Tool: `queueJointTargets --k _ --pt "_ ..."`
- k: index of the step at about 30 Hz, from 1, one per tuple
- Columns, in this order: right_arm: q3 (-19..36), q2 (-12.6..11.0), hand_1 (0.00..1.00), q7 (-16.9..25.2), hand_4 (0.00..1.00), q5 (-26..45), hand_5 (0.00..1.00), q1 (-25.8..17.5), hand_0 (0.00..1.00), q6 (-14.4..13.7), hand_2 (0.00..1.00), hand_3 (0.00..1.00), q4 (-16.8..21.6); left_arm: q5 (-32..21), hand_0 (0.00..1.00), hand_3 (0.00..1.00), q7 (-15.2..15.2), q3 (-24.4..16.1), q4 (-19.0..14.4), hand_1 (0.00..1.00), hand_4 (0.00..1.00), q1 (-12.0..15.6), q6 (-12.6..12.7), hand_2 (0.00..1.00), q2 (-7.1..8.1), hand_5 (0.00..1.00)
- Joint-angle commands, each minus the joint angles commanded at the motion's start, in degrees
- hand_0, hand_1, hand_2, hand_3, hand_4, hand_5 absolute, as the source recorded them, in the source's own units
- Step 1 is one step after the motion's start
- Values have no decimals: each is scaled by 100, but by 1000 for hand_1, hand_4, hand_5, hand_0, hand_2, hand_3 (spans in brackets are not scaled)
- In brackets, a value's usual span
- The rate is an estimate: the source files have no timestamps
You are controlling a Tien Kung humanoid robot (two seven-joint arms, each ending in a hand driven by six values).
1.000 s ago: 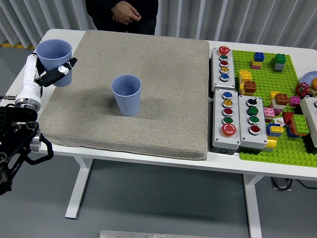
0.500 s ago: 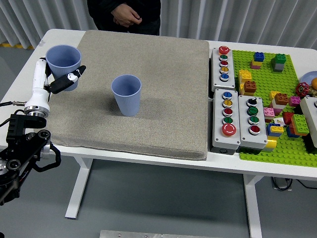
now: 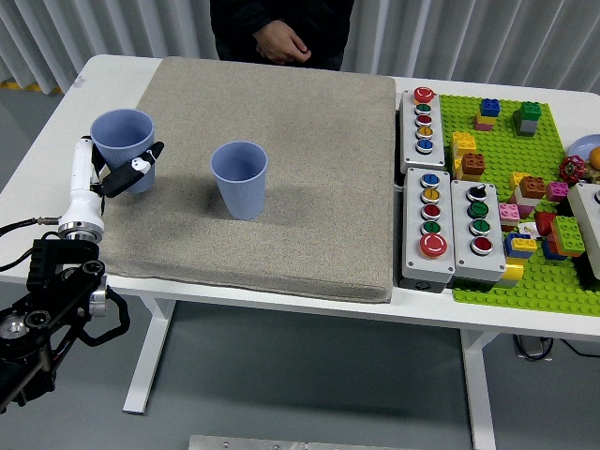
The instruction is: Pick cup pour cup place
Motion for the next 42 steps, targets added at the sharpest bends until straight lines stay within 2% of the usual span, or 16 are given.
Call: queueJointTargets --k 11,14,22,32,33,38,39,42 --pt "10 1 690 -12 319 -19 292 19 723 -2 736 703 0 -97 574 596 -45 24 190 555 807 48 -95 546 -9 264" --pt "15 4 690 -14 319 -25 292 22 723 -3 736 703 0 -239 574 596 -137 44 286 555 807 41 -213 546 -9 264" --pt "8 8 691 -17 318 -25 294 13 722 -1 735 702 0 -404 580 596 -271 98 446 561 818 60 -261 551 -19 272" --pt "5 6 691 -21 317 -42 294 -8 723 6 735 702 0 -595 593 603 -515 82 564 573 835 102 -448 571 -32 286" --pt "2 6 691 -23 317 -42 294 -9 723 6 735 702 0 -597 610 623 -537 79 563 593 883 110 -476 607 -32 335" --pt "9 9 691 -31 317 -64 294 -21 723 9 735 702 0 -603 610 623 -566 52 582 593 883 144 -560 607 -44 335" --pt "9 9 691 -32 316 -63 296 -23 723 8 735 702 0 -600 630 671 -559 51 590 623 951 152 -569 646 -46 424" --pt "18 12 691 -36 316 -84 296 -33 723 9 735 702 0 -595 630 671 -553 54 600 623 951 175 -584 646 -44 424"
